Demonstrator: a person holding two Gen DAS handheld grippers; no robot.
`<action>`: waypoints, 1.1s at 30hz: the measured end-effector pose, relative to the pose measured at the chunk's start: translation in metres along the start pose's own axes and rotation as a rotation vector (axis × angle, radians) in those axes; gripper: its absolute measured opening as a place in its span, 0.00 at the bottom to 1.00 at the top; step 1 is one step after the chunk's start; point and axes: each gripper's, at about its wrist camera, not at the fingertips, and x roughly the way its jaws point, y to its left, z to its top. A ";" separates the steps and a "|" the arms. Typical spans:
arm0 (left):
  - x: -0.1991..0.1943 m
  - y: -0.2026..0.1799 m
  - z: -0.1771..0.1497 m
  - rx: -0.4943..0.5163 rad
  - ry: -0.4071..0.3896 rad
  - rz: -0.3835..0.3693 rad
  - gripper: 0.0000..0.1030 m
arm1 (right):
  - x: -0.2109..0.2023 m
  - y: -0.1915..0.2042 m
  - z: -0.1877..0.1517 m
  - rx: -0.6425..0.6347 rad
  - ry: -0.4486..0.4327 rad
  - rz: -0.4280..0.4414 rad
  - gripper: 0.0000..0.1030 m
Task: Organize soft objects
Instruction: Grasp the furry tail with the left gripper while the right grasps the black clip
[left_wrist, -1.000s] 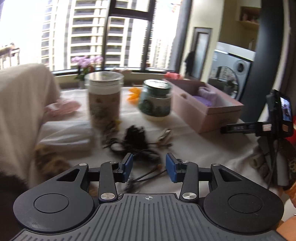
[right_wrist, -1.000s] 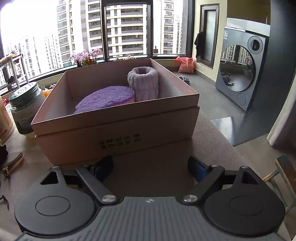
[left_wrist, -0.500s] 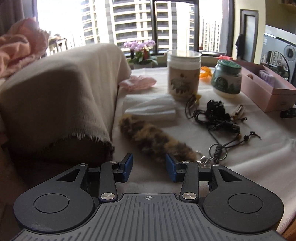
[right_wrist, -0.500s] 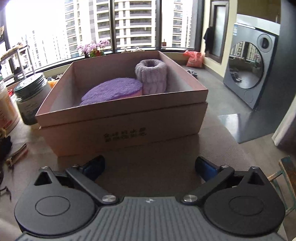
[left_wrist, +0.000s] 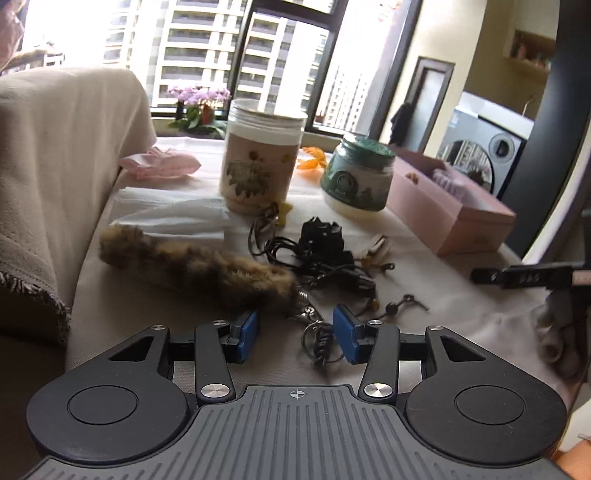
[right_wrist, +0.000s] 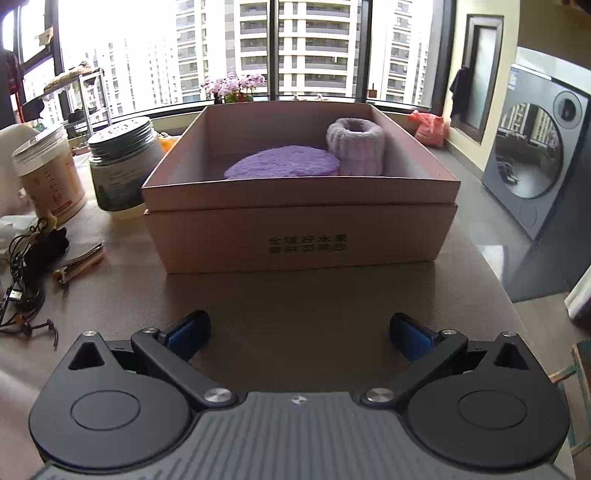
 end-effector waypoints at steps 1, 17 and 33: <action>-0.004 0.000 0.000 -0.013 -0.008 0.008 0.48 | -0.001 0.001 0.000 -0.006 -0.004 -0.004 1.00; 0.035 -0.013 0.027 -0.030 0.035 0.159 0.49 | -0.002 0.003 0.001 0.000 -0.012 -0.023 1.00; -0.008 0.003 0.016 0.030 -0.001 0.148 0.44 | -0.008 0.016 -0.001 -0.088 -0.046 -0.061 1.00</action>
